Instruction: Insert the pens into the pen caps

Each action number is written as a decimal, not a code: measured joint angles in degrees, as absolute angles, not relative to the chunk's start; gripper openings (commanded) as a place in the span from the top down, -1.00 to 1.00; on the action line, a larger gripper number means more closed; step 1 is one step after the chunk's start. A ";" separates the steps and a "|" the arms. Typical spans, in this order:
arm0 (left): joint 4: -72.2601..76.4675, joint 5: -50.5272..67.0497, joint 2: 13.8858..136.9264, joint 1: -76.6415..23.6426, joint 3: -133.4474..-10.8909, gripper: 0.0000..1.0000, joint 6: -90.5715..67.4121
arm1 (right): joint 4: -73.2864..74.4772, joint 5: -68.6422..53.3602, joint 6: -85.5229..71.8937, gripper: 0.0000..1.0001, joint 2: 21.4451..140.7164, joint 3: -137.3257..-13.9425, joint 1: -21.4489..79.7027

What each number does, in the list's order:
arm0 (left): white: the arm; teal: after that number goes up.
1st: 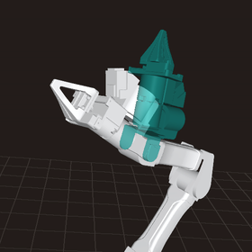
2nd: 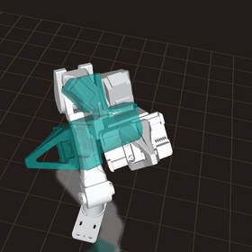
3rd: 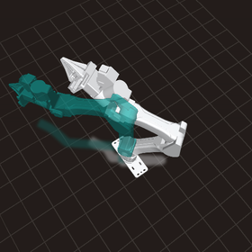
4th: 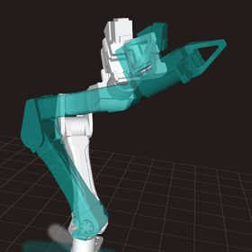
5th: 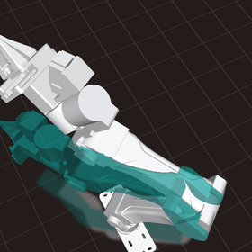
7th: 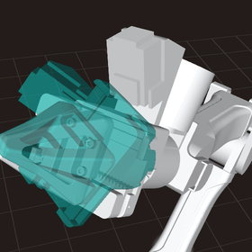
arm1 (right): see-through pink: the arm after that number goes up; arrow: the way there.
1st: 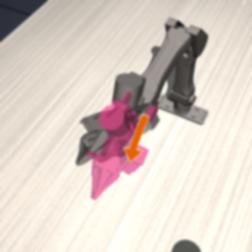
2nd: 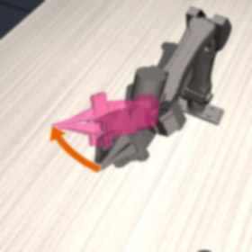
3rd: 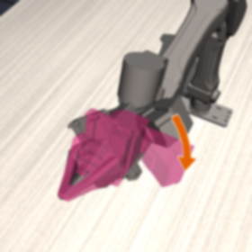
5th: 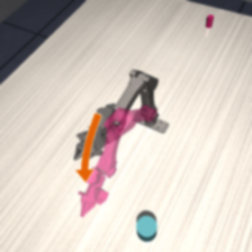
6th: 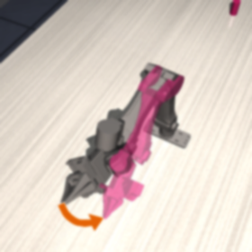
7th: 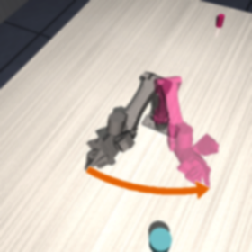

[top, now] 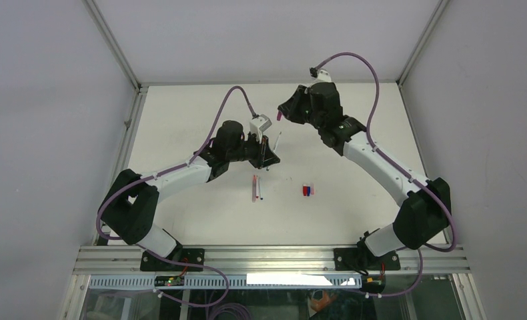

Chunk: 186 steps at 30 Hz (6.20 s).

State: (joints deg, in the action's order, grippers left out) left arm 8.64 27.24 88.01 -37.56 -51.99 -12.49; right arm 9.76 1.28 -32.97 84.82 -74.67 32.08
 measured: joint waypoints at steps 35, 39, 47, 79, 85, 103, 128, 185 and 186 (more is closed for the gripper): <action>9.45 25.36 88.01 -37.56 -51.99 1.00 -12.62 | 10.04 -1.85 -33.15 1.00 79.44 -66.98 33.71; 9.43 25.10 88.01 -37.58 -51.96 1.00 -12.62 | 9.91 -2.04 -33.15 1.00 79.44 -66.83 33.85; 8.95 22.41 88.01 -37.58 -51.96 1.00 -12.27 | 8.43 -2.15 -34.13 1.00 78.83 -63.99 34.94; 13.47 32.56 88.95 -37.89 -50.85 1.00 -9.39 | -3.51 -1.87 -23.49 0.03 72.36 -61.12 32.84; 16.91 37.10 88.95 -37.89 -50.63 1.00 -9.78 | -6.26 -6.66 -23.68 0.08 72.36 -57.30 32.34; 19.66 38.92 88.95 -37.80 -50.63 1.00 -10.50 | -9.39 -12.51 -25.67 0.73 69.71 -51.44 32.34; 5.65 32.97 88.95 -37.43 -59.59 1.00 -1.61 | -16.19 -11.27 -26.87 1.00 70.85 -50.35 31.99; -2.55 27.66 89.60 -32.27 -64.75 1.00 11.40 | -18.57 -8.62 -21.54 1.00 84.99 -57.45 37.21; -3.01 27.64 88.97 -32.29 -64.42 1.00 11.40 | -17.21 -8.36 -21.50 1.00 84.47 -57.74 37.52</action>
State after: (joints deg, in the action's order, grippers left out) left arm -3.01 27.64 88.97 -32.29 -64.42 11.40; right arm -17.21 -8.36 -21.50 84.47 -57.74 37.52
